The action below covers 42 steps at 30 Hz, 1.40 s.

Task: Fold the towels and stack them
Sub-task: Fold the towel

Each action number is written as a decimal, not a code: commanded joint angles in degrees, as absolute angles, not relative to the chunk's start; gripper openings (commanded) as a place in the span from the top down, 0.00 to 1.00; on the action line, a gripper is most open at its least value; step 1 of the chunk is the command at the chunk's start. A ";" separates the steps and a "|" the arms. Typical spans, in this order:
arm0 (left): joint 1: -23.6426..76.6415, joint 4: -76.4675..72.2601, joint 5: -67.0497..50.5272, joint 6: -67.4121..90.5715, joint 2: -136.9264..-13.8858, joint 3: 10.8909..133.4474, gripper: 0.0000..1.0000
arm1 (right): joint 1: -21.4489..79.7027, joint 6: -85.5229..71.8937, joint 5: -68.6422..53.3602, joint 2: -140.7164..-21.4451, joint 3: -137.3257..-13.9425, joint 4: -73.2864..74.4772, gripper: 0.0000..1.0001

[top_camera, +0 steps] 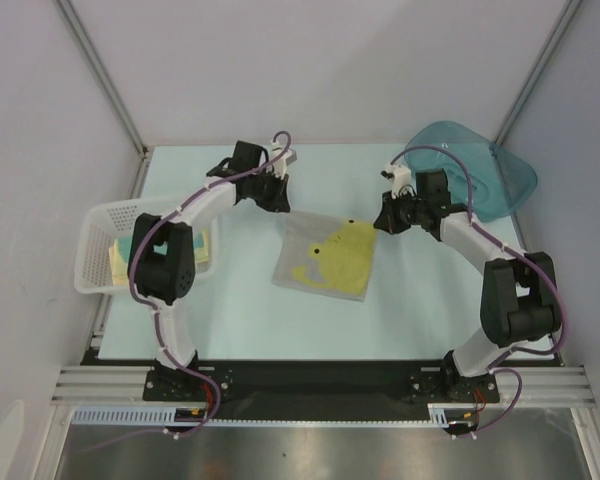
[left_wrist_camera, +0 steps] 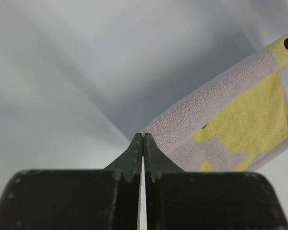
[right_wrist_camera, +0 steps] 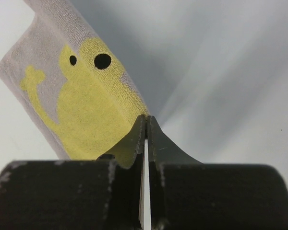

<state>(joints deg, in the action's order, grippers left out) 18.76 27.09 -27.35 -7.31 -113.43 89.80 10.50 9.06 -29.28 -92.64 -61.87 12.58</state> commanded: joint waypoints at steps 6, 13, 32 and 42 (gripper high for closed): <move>17.75 21.54 -28.47 -5.54 -104.51 82.20 1.00 | 15.20 9.06 -22.42 -84.56 -57.92 12.04 1.00; 17.75 17.76 -29.09 -3.52 -99.86 73.92 1.00 | 17.75 5.72 -19.52 -80.43 -53.62 12.39 1.00; 19.16 13.72 -30.41 3.86 -87.81 57.40 1.00 | 24.96 -5.70 -11.25 -72.51 -45.18 15.73 1.00; 21.97 15.12 -25.76 5.53 -86.75 53.00 1.00 | 28.39 -12.03 -10.64 -71.37 -40.17 13.54 1.00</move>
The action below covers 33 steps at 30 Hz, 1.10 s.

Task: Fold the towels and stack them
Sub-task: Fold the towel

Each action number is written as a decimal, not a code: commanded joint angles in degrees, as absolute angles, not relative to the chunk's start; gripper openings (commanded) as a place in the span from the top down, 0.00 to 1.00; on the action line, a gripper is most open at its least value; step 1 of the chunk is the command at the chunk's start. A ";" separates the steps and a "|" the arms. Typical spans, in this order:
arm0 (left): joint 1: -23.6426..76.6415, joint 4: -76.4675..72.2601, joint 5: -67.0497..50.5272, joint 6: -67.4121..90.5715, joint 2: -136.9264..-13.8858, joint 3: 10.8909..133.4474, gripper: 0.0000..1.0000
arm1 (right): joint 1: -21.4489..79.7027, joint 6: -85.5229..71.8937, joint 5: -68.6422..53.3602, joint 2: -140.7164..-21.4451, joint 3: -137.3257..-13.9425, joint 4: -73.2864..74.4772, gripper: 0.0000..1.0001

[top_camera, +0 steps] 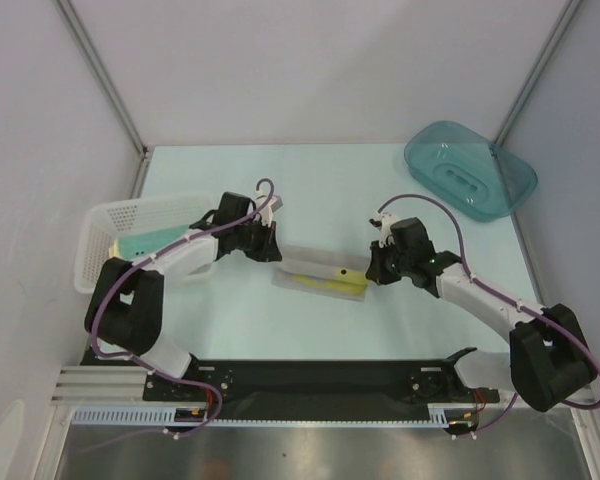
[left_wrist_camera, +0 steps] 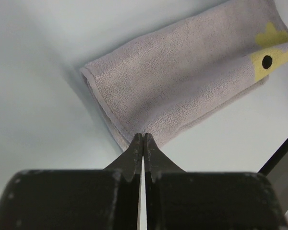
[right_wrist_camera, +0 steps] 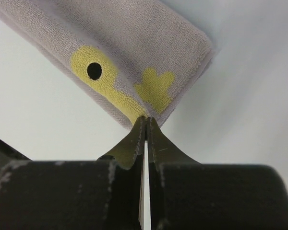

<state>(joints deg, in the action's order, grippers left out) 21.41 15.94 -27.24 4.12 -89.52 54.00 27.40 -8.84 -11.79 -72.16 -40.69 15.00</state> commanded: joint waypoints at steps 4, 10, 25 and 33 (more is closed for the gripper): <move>22.68 16.08 -25.40 5.80 -86.57 52.56 1.00 | 28.74 -13.80 -10.19 -71.46 -38.94 13.89 1.00; 23.20 17.05 -23.56 5.80 -85.61 51.59 1.00 | 29.88 -14.15 -9.23 -69.96 -36.83 13.80 1.00; 24.43 20.83 -12.69 7.73 -84.03 52.21 0.68 | 33.84 -18.89 -10.99 -70.14 -33.84 12.56 0.83; 24.61 25.32 -7.97 14.05 -78.84 56.60 0.57 | 33.57 -24.25 -12.91 -66.19 -39.54 21.71 0.60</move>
<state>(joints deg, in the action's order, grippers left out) 24.16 24.69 -8.29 9.89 -82.00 53.41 33.58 -20.45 -11.07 -68.49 -35.42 19.16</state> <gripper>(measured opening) 0.422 0.401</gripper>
